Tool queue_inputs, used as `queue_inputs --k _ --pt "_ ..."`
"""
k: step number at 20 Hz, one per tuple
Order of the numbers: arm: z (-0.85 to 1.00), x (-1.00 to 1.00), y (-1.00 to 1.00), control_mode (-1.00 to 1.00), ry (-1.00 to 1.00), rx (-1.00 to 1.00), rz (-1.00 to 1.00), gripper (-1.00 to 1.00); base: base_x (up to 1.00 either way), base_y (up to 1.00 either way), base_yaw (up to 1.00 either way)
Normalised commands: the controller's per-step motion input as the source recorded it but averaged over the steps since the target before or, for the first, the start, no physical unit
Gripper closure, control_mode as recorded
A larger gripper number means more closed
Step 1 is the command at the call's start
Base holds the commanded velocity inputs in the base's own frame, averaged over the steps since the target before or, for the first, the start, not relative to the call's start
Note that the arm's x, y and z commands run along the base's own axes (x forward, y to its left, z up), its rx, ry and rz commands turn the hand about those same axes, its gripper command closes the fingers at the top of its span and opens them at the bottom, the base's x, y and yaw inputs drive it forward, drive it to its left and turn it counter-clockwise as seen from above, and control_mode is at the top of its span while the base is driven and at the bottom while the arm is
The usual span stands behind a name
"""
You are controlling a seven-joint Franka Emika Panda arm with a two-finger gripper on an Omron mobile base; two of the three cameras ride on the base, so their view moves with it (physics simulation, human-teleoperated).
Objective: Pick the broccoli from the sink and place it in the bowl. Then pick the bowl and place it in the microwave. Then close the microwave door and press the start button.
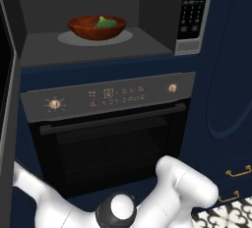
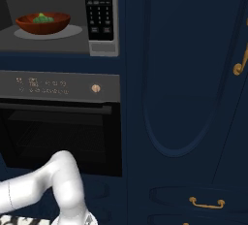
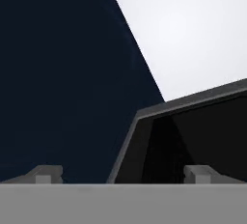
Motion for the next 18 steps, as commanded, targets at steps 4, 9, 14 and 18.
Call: queue_inputs --k 4,9,14,18 --pt "0.24 -0.28 -0.44 -1.0 -0.06 0.34 -0.34 -1.0 0.0 0.0 0.0" --pt "0.18 -0.39 -0.78 -1.0 -0.07 0.41 -0.23 -1.0 0.0 0.0 0.0" --pt "0.37 -0.26 -0.81 -1.0 -0.02 0.44 -0.14 -1.0 0.0 0.0 0.0" --pt "0.31 -0.23 -0.88 -1.0 -0.03 0.39 -0.05 -1.0 0.0 0.0 0.0"
